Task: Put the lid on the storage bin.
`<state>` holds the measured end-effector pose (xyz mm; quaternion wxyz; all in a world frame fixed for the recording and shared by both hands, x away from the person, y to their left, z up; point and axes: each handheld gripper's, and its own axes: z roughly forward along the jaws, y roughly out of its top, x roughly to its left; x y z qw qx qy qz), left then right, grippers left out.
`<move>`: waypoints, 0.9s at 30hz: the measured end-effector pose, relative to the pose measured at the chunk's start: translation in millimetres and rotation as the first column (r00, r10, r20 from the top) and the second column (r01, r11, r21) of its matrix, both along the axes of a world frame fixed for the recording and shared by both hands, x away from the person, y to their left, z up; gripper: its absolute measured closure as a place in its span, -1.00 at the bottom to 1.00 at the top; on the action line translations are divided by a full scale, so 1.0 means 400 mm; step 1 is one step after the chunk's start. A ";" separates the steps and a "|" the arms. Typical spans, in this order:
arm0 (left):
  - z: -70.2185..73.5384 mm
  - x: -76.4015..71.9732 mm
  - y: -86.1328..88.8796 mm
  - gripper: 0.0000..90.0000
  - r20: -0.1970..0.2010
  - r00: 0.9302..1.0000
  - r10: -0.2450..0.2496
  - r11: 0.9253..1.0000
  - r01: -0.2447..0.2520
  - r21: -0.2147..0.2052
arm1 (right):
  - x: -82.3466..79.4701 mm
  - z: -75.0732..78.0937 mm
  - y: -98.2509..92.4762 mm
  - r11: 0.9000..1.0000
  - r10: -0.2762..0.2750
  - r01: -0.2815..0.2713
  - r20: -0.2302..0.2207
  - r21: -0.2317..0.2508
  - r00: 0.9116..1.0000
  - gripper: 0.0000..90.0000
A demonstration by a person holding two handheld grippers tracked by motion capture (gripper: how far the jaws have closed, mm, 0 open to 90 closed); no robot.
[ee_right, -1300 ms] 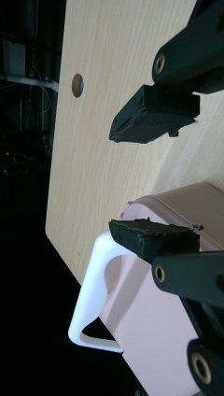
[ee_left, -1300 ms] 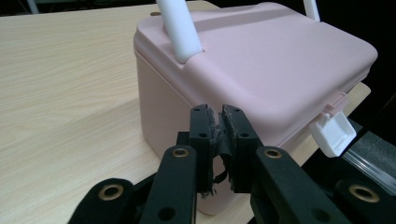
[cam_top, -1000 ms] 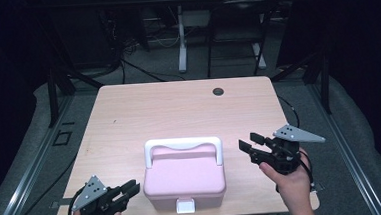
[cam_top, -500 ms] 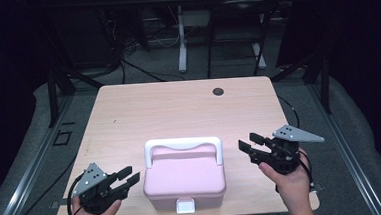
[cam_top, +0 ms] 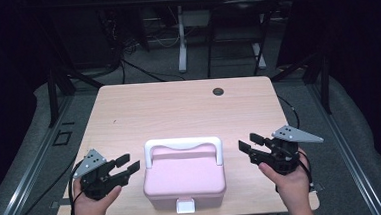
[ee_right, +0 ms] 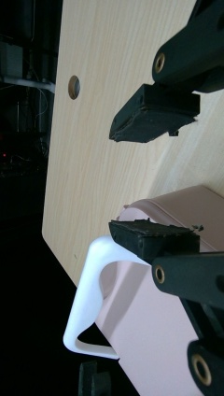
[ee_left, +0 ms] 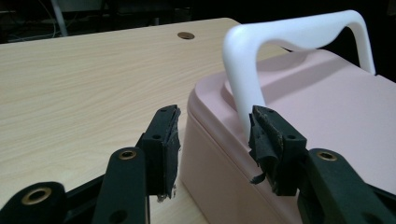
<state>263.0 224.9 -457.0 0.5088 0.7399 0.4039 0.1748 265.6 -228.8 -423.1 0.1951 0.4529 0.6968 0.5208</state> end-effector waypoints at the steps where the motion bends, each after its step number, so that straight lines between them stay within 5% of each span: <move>1: 0.002 0.008 0.002 0.15 0.004 1.000 0.003 1.000 -0.003 0.000 | 0.000 0.000 0.000 1.000 0.001 -0.001 -0.002 0.000 1.000 0.08; 14: 0.047 0.086 0.014 0.13 0.006 1.000 0.027 1.000 -0.027 0.003 | 0.001 -0.004 -0.001 1.000 0.000 0.000 -0.002 -0.001 1.000 0.08; 27: 0.018 0.141 0.015 0.14 -0.042 0.998 0.051 0.999 -0.052 -0.006 | 0.005 -0.012 -0.005 1.000 -0.002 0.002 -0.006 -0.008 1.000 0.08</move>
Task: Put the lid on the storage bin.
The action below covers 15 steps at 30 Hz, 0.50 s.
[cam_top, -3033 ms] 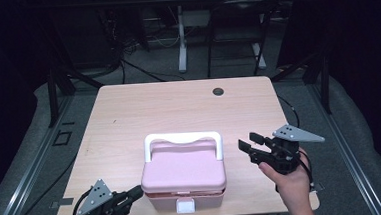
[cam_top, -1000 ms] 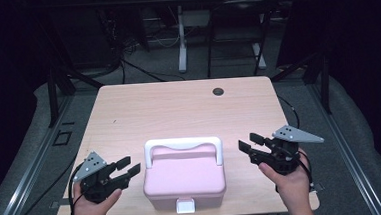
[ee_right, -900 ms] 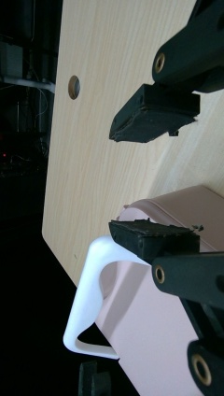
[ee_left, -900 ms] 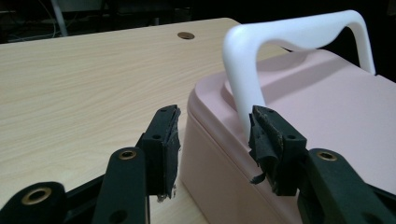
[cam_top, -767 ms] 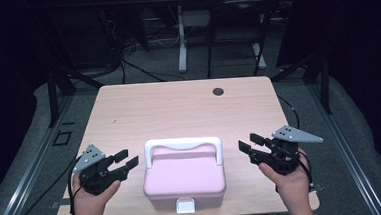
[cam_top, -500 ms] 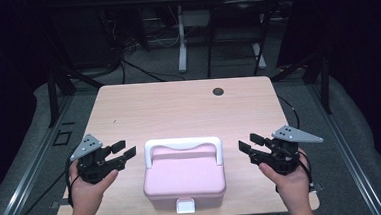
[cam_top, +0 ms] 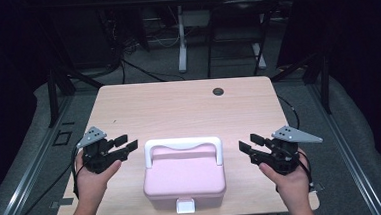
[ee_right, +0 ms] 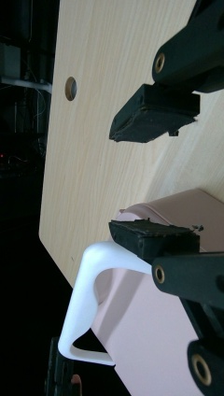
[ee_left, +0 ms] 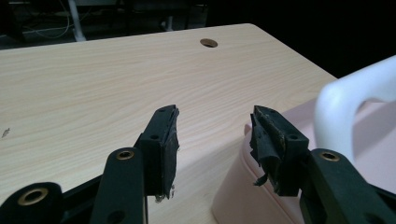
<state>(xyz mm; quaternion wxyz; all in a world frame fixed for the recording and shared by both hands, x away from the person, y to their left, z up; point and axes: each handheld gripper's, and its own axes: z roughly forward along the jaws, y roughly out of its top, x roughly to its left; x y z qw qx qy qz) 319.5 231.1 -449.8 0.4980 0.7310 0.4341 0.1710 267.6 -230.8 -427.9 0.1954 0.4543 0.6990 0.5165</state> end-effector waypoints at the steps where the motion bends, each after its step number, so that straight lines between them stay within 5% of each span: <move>1: -0.003 0.002 0.002 0.14 -0.003 1.000 0.006 1.000 -0.006 -0.005 | 0.001 -0.001 0.000 1.000 0.000 0.000 -0.002 0.001 1.000 0.08; 15: -0.039 -0.006 0.036 0.17 -0.011 0.999 0.035 0.999 -0.035 -0.006 | 0.011 -0.021 0.002 1.000 0.011 -0.011 -0.015 -0.010 1.000 0.08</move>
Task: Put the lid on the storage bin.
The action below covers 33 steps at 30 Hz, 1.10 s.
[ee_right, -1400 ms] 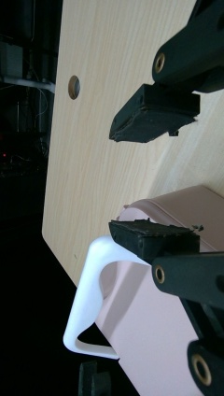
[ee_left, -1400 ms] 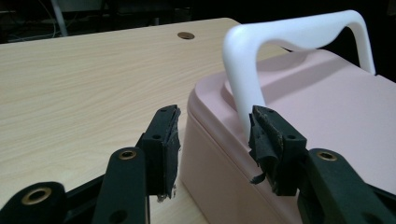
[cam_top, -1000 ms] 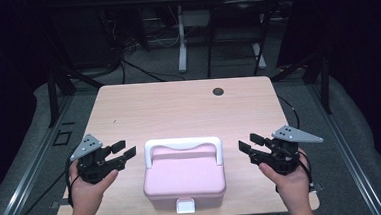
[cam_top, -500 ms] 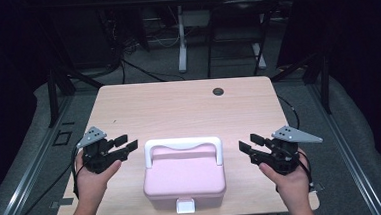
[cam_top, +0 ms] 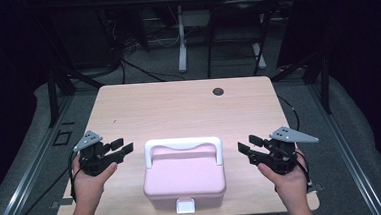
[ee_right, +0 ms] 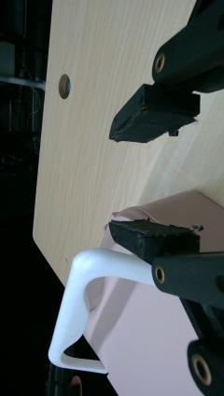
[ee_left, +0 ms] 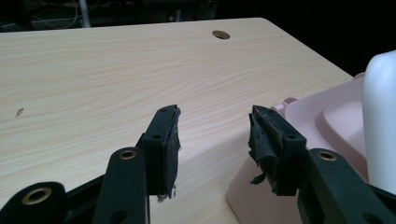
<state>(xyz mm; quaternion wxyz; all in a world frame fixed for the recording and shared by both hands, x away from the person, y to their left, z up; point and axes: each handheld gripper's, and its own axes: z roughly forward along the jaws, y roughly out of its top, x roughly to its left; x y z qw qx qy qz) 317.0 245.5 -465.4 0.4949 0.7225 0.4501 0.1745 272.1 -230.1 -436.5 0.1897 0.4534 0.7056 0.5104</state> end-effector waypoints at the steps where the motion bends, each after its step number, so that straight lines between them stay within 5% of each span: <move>1: -0.001 -0.004 0.003 0.17 0.000 1.000 0.005 1.000 -0.005 0.002 | 0.000 -0.001 0.002 1.000 0.001 -0.001 0.000 -0.002 1.000 0.08; 22: -0.049 -0.011 0.029 0.16 -0.025 1.000 0.004 0.999 -0.003 0.041 | 0.016 -0.038 0.021 0.993 -0.014 0.011 -0.024 -0.115 1.000 0.07; 33: -0.064 -0.007 0.011 0.13 -0.030 0.999 -0.021 0.998 0.023 0.053 | 0.033 -0.075 0.029 0.994 -0.002 -0.005 -0.063 -0.111 0.998 0.07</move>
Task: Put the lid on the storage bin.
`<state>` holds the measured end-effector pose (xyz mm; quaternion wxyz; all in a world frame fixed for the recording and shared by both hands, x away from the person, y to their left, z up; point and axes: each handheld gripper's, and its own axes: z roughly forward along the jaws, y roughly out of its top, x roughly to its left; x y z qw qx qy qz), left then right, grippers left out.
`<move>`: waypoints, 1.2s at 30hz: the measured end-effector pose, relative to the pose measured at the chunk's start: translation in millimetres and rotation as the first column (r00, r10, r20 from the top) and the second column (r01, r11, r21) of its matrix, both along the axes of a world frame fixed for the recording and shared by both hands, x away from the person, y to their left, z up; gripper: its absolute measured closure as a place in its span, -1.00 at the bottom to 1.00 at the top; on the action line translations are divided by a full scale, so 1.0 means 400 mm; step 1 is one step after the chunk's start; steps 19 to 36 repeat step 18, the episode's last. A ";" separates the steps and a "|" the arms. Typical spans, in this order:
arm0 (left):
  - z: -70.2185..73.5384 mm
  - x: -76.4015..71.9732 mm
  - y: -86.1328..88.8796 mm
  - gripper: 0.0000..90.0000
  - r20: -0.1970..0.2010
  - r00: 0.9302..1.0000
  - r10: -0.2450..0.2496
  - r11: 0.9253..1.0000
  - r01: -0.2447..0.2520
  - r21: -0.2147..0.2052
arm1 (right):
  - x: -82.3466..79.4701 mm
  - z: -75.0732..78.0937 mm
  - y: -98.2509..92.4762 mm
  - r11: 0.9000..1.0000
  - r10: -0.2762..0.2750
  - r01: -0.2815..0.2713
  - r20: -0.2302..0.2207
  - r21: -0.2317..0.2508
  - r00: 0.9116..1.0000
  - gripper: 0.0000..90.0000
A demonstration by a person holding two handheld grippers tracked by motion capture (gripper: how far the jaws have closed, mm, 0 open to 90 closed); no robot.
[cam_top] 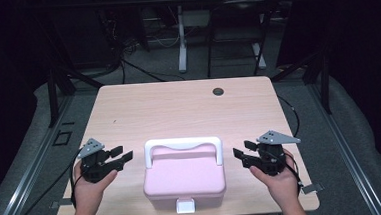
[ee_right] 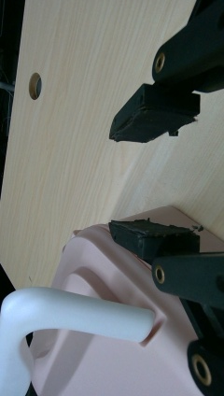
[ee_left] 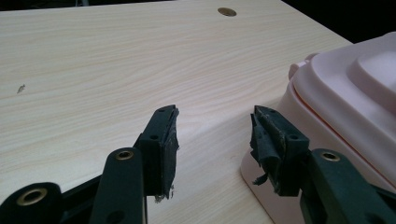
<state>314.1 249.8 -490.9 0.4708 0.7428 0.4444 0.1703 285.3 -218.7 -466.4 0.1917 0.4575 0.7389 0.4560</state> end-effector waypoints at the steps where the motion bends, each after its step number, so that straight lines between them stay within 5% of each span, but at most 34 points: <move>1: -0.001 0.000 -0.003 0.13 -0.002 1.000 -0.003 1.000 0.003 0.005 | 0.000 -0.001 0.000 1.000 0.000 0.000 -0.001 -0.004 1.000 0.07; 15: -0.011 0.004 -0.015 0.08 -0.009 0.999 -0.035 0.999 0.036 0.015 | 0.015 -0.030 -0.014 0.999 -0.026 0.027 0.022 -0.045 0.999 0.09; 36: -0.009 0.004 -0.014 0.08 -0.011 0.999 -0.037 0.999 0.037 0.005 | 0.019 -0.038 -0.018 0.999 -0.031 0.032 0.023 -0.044 0.999 0.09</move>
